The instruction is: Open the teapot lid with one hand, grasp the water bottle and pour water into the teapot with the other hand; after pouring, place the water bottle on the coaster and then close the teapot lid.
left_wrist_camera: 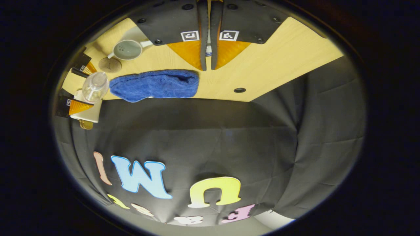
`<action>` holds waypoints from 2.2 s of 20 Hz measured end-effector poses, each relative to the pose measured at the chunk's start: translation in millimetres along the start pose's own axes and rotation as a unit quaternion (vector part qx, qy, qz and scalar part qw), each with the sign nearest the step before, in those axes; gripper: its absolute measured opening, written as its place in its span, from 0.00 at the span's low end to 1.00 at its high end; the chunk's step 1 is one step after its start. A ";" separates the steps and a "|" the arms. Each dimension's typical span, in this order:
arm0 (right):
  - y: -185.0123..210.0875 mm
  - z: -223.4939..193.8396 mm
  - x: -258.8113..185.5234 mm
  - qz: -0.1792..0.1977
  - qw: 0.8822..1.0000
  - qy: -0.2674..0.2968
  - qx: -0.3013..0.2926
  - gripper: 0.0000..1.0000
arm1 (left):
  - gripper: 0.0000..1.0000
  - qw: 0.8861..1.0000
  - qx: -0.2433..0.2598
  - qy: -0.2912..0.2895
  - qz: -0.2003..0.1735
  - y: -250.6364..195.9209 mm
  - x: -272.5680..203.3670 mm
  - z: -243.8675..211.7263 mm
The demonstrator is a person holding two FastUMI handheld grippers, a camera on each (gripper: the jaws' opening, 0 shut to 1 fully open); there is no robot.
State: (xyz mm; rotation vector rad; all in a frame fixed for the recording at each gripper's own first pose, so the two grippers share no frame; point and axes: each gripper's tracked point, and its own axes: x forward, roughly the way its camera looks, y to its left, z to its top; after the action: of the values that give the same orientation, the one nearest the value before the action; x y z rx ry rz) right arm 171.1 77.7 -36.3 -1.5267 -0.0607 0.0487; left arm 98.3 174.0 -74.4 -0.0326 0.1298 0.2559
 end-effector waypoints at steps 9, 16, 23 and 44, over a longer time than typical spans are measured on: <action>-11.1 0.5 7.0 -0.031 0.996 0.004 -0.084 0.76 | 0.10 1.000 0.000 0.004 -0.001 -0.1 0.9 -1.6; -17.5 2.0 8.4 -0.048 0.991 -0.004 -0.128 0.75 | 0.10 1.000 0.001 0.007 -0.001 -0.6 1.4 -3.3; -21.3 7.0 8.5 -0.066 0.985 -0.012 -0.160 0.75 | 0.10 1.000 0.003 0.009 -0.002 -2.1 1.0 -3.7; -50.6 23.4 6.8 -0.102 0.970 -0.039 -0.216 0.75 | 0.10 1.000 0.003 0.014 -0.005 -3.3 1.7 -3.7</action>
State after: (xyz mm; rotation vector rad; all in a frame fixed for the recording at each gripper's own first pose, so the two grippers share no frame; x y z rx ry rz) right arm 176.0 99.3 15.3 -1.9452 -0.3064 -0.0734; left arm 100.4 171.0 -78.2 -0.0315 0.1576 0.2448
